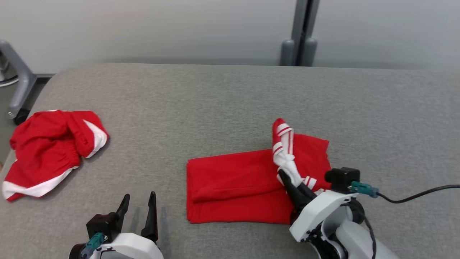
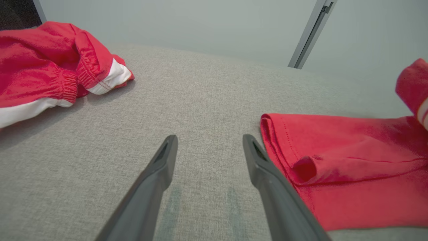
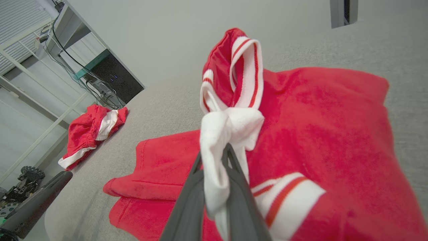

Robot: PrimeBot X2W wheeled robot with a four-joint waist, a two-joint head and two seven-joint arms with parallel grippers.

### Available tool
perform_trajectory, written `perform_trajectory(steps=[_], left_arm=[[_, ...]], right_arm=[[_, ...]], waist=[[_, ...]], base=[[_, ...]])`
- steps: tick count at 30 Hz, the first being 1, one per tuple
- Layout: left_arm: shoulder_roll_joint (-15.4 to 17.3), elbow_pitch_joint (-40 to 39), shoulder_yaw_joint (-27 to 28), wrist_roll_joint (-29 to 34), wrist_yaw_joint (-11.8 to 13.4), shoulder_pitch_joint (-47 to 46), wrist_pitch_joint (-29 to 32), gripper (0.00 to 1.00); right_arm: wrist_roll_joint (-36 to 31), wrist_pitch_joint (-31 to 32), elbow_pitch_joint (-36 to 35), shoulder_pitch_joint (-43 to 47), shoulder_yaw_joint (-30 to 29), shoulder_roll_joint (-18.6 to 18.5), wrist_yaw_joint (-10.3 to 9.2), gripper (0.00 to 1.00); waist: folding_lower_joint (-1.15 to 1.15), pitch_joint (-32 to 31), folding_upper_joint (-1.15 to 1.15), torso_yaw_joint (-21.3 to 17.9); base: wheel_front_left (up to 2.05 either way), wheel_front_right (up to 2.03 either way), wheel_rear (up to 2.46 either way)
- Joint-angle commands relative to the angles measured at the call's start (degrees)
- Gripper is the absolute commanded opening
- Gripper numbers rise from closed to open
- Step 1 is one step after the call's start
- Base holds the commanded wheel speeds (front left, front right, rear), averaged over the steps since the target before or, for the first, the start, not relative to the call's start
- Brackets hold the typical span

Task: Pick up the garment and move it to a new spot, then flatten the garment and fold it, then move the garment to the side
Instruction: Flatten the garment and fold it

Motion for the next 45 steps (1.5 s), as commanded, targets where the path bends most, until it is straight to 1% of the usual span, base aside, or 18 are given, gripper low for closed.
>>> perform_trajectory(steps=[1,9,13,14,15,16,17,21,24,25,30,36,37,40,42,45], left_arm=[[0.3,0.0,-0.4,-0.1,0.1,-0.3,0.0,1.00],[0.2,-0.1,-3.6,-1.0,0.2,-0.5,0.0,1.00],[0.3,-0.1,-4.4,-1.3,0.6,-0.6,0.0,1.00],[0.3,-0.1,-4.4,-1.3,0.6,-0.6,0.0,1.00],[0.2,-0.1,-4.5,-1.4,0.6,-0.6,0.0,1.00],[0.2,-0.1,-4.5,-1.5,0.8,-0.6,0.0,1.00],[0.2,-0.2,-4.5,-1.5,0.9,-0.6,0.0,1.00],[0.2,-0.7,-4.1,-1.7,1.6,-0.8,0.0,1.00],[0.2,-1.0,-3.5,-1.7,1.7,-1.1,0.0,1.00],[0.2,-1.1,-3.2,-1.5,1.7,-1.2,0.0,1.00],[0.2,-1.6,-1.9,-0.7,1.8,-1.6,0.0,1.00],[0.2,-2.0,-0.3,0.1,1.8,-2.1,0.0,1.00],[0.2,-2.0,0.0,0.2,1.9,-2.1,0.0,1.00],[0.2,-2.2,0.9,0.8,1.9,-1.7,0.0,1.00],[0.3,-2.2,1.4,1.2,1.9,-1.4,0.0,1.00],[0.3,-2.0,2.2,2.3,1.5,-0.7,0.0,1.00]], right_arm=[[0.8,0.4,-0.4,-0.2,1.5,0.0,0.00,0.00],[4.5,0.5,2.7,-3.6,8.3,0.9,0.00,0.00],[7.8,-0.4,3.3,-5.1,12.0,0.9,0.00,0.00],[7.8,-0.4,3.3,-5.1,12.0,0.9,0.00,0.00],[8.5,-0.7,3.5,-5.6,12.7,0.9,0.00,0.13],[9.5,-1.3,3.2,-6.0,13.4,0.8,0.00,0.51],[10.2,-1.7,3.1,-6.5,14.0,0.8,0.00,1.00],[11.5,-4.0,4.0,-8.2,13.7,0.8,0.00,1.00],[9.8,-4.7,5.9,-9.1,11.2,0.8,0.00,1.00],[8.7,-4.8,6.0,-9.6,8.8,0.8,0.00,1.00],[-1.7,-4.7,5.2,-6.3,-4.1,0.6,0.00,1.00],[-13.2,-4.7,2.2,-0.7,-16.6,0.7,0.00,1.00],[-15.7,-4.7,1.5,0.1,-17.9,0.8,0.00,1.00],[-20.0,-4.7,-0.3,2.7,-22.0,0.8,0.00,1.00],[-22.3,-4.7,-1.4,4.2,-23.8,0.9,0.00,1.00],[-25.2,-4.7,-3.8,6.5,-24.9,1.0,0.00,1.00]], waist=[[0.00,-0.3,0.00,2.3],[0.00,-0.3,0.00,8.1],[0.00,-0.2,0.00,9.3],[0.00,-0.2,0.00,9.3],[0.00,-0.2,0.00,9.4],[0.00,-0.2,0.00,9.5],[0.00,-0.2,0.00,9.3],[0.00,-0.1,0.00,7.9],[0.00,0.0,0.00,6.3],[0.00,0.1,0.00,5.6],[0.00,0.4,0.00,2.4],[0.00,0.4,0.00,-1.0],[0.00,0.4,0.00,-1.5],[0.00,0.1,0.00,-3.1],[0.00,-0.1,0.00,-3.9],[0.00,-0.7,0.00,-4.9]], base=[[0.00,0.00,0.00],[0.00,0.00,0.00],[0.00,0.00,0.00],[0.00,0.00,0.00],[0.00,0.00,0.00],[0.00,0.00,0.00],[0.00,0.00,0.00],[0.00,0.00,0.00],[0.00,0.00,0.00],[0.00,0.00,0.00],[0.00,0.00,0.00],[0.00,0.00,0.00],[0.00,0.00,0.00],[0.00,0.00,0.00],[0.00,0.00,0.00],[0.00,0.00,0.00]])
